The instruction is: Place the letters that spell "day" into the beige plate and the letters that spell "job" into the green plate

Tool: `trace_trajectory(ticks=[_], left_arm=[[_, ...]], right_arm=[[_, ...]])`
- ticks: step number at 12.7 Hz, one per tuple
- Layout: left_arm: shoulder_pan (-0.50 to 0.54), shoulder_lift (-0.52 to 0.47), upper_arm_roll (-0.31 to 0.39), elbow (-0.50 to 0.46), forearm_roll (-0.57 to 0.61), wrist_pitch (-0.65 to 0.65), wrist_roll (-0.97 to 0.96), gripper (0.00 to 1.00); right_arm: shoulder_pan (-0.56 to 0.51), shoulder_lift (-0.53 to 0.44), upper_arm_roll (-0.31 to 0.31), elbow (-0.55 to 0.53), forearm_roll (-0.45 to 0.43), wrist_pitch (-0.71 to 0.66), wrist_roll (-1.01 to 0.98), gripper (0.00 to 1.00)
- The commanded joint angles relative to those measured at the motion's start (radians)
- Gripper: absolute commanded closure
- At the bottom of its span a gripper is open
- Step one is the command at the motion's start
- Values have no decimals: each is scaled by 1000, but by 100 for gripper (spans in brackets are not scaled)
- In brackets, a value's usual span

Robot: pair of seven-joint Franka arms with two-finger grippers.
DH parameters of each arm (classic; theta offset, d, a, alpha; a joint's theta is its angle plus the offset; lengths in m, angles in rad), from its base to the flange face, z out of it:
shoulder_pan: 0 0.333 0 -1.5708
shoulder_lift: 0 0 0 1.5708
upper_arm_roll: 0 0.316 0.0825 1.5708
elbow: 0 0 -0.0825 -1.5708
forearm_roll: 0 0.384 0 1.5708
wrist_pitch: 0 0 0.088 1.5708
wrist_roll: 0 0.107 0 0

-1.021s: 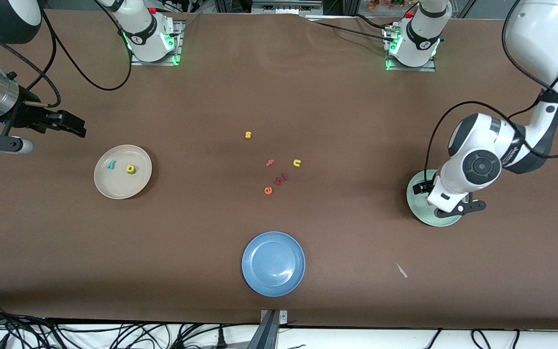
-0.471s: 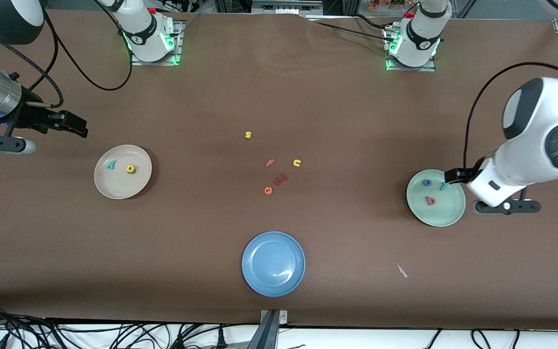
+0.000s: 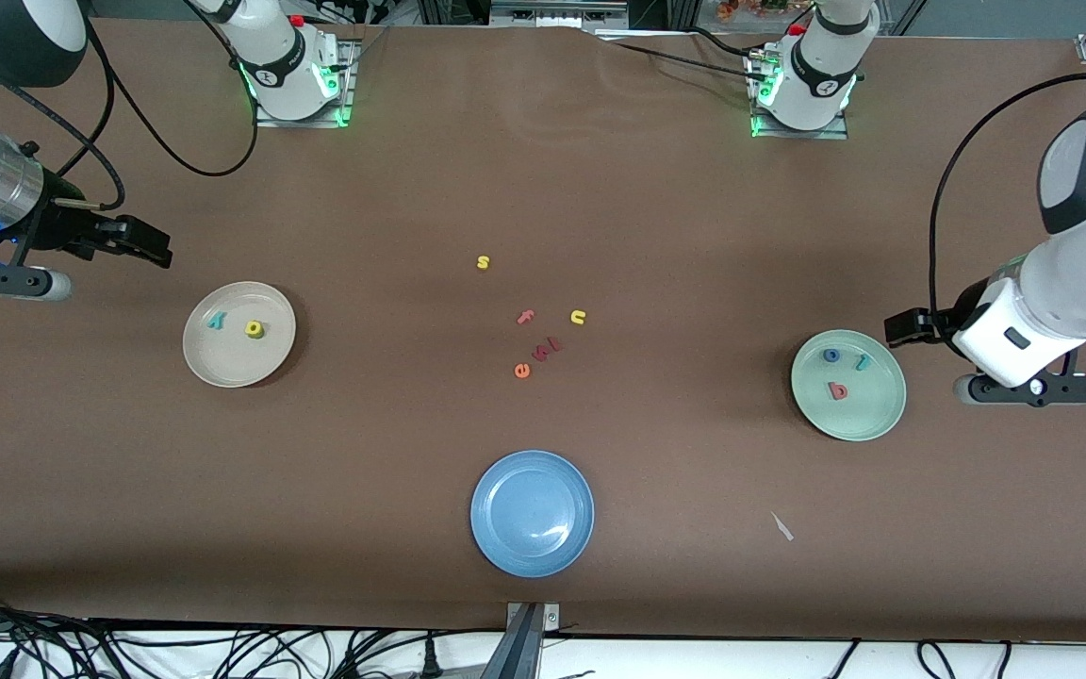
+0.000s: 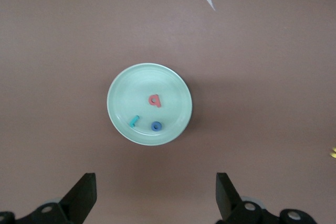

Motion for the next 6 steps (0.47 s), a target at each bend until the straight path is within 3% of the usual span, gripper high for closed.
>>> trace_trajectory(ticks=[1, 4, 6], left_arm=[[-11, -113, 81, -16, -112, -32, 106, 0], [-199, -213, 344, -90, -211, -29, 220, 0], [-287, -274, 452, -183, -211, 18, 245, 0]], right_arm=[[7, 5, -4, 15, -10, -2, 15, 0], [7, 5, -3, 15, -10, -2, 15, 0], [7, 5, -4, 15, -10, -2, 13, 0]])
